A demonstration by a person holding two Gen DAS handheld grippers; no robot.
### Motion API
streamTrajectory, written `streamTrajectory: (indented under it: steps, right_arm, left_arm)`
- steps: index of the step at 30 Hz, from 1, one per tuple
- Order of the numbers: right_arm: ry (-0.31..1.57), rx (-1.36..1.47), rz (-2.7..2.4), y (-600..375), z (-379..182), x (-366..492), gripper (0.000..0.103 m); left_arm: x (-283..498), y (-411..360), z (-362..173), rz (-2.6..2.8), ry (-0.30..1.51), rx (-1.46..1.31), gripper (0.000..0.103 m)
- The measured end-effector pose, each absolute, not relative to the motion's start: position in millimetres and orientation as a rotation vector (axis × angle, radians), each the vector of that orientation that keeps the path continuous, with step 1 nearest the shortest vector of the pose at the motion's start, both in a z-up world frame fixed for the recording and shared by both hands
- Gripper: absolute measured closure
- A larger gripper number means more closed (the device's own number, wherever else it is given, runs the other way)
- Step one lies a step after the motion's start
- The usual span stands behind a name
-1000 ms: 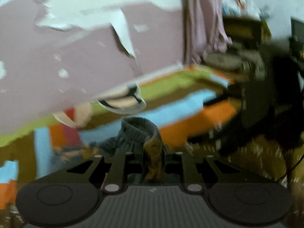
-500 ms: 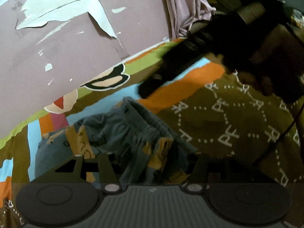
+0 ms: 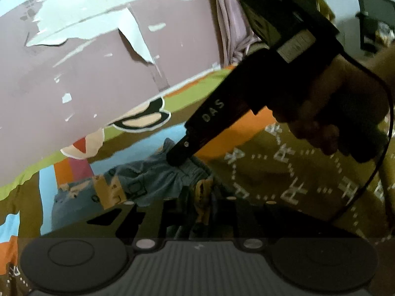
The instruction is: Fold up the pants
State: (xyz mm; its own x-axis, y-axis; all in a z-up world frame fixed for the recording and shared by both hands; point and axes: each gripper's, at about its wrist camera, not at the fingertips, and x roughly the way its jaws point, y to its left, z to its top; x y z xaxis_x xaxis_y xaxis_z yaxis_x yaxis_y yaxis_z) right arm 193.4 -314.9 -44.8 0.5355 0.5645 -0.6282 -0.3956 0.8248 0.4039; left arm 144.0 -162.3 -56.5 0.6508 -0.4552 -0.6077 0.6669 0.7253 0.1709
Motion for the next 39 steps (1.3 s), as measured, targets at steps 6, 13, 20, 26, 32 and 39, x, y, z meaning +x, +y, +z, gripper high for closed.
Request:
streamTrajectory:
  steps: [6, 13, 20, 26, 32, 39]
  right_arm:
    - [0.852, 0.178, 0.534, -322.8, -47.7, 184.6, 0.092]
    - [0.873, 0.045, 0.471, -321.4, -58.8, 176.2, 0.064]
    - [0.678, -0.067, 0.496, -300.5, -31.3, 169.4, 0.011]
    - [0.629, -0.224, 0.617, -256.7, -38.5, 157.7, 0.008]
    - [0.691, -0.448, 0.552, -240.1, -71.5, 136.2, 0.009]
    - [0.632, -0.331, 0.479, -273.2, -56.6, 119.2, 0.007]
  left_arm:
    - [145.6, -168.7, -65.6, -0.716, 0.612, 0.377, 0.083]
    - [159.3, -134.2, -66.6, -0.763, 0.699, 0.155, 0.030]
    - [177.5, -73.4, -40.7, -0.471, 0.613, 0.029, 0.005]
    - [200.5, -50.0, -55.2, -0.218, 0.743, 0.058, 0.005]
    - [186.1, -45.0, -77.8, -0.169, 0.781, 0.165, 0.001]
    - [180.0, -36.7, -73.2, -0.188, 0.828, 0.135, 0.000]
